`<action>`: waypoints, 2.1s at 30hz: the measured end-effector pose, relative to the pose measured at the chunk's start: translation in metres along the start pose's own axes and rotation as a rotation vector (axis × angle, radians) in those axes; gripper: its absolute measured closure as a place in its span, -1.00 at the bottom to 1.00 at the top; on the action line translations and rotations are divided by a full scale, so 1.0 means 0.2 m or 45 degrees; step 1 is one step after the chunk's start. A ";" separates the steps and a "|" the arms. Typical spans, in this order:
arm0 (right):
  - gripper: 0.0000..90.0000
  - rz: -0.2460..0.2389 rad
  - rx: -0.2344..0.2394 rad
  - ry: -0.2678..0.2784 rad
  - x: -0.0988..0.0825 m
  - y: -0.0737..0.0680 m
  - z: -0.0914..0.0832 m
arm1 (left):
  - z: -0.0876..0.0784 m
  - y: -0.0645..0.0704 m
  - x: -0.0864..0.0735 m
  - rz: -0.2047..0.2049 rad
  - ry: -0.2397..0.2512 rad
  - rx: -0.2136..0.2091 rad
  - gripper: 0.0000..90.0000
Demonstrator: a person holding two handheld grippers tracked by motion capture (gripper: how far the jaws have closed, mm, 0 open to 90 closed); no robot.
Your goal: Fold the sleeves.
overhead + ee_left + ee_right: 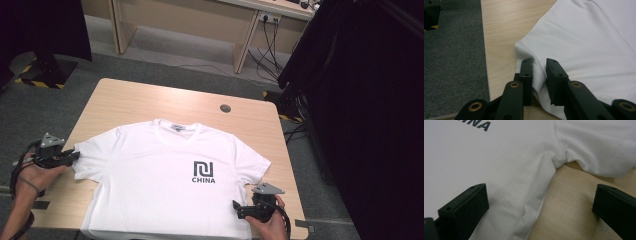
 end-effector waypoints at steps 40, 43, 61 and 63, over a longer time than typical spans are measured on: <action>-0.98 -0.001 0.006 -0.001 0.00 0.00 0.00 | 0.06 0.81 0.45 0.389 0.036 -0.300 0.58; -0.98 -0.004 0.007 0.001 0.00 0.00 0.00 | 0.11 0.76 0.38 0.352 -0.020 -0.268 0.48; -0.98 -0.005 0.008 0.002 0.00 0.00 0.00 | 0.29 0.77 0.27 0.290 -0.127 -0.284 0.77; -0.98 -0.006 0.008 0.004 0.00 0.00 0.00 | 0.29 0.79 0.31 0.285 -0.106 -0.303 0.78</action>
Point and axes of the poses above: each handheld gripper's, and its own axes: z roughly forward along the jaws, x roughly out of its top, y roughly to its right, the point moved 9 cm from there along z, roughly forward along the jaws, and after that the axes turned 6 degrees about -x, right-handed, at the moved point
